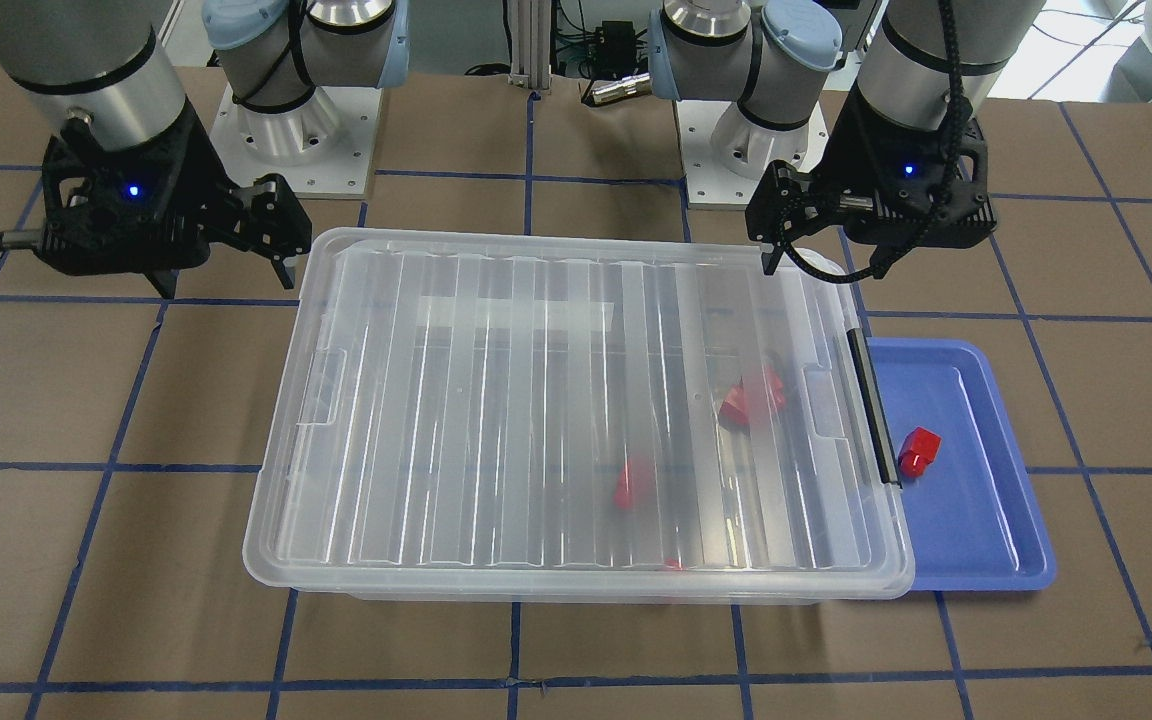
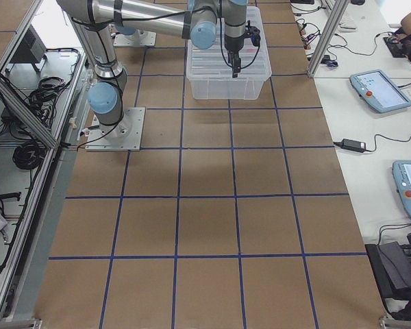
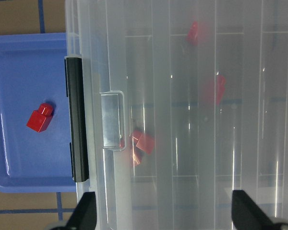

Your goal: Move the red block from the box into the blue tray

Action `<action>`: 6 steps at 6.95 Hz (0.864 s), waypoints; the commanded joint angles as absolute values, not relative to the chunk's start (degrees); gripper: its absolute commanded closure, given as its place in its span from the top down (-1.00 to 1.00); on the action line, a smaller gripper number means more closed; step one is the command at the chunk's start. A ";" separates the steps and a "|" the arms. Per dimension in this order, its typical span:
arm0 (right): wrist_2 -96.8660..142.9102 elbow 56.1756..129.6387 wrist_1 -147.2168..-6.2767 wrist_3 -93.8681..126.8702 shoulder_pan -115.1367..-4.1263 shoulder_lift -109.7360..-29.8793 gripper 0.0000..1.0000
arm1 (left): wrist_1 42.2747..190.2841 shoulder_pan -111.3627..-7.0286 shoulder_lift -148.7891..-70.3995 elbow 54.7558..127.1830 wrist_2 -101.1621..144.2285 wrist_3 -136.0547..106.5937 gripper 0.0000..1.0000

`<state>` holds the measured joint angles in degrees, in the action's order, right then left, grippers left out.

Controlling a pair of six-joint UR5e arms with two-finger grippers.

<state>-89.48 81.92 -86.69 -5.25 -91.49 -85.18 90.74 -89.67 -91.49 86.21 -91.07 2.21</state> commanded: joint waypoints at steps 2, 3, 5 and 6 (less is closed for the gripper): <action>-89.74 80.95 -83.06 -4.57 -92.29 -85.08 1.00 | 90.26 -89.82 -91.93 87.01 -90.97 1.67 1.00; -89.74 80.86 -83.49 -4.57 -92.29 -85.17 1.00 | 90.26 -89.82 -92.02 87.01 -91.05 1.67 1.00; -89.56 81.03 -83.76 -4.66 -92.29 -85.08 1.00 | 90.26 -89.82 -92.29 87.19 -90.97 1.67 1.00; -89.56 81.12 -83.76 -4.66 -92.29 -85.08 1.00 | 90.26 -89.91 -91.76 87.10 -91.05 1.67 1.00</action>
<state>-89.62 81.03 -83.69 -4.63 -92.28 -85.09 90.26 -89.85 -92.11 87.13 -90.99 1.67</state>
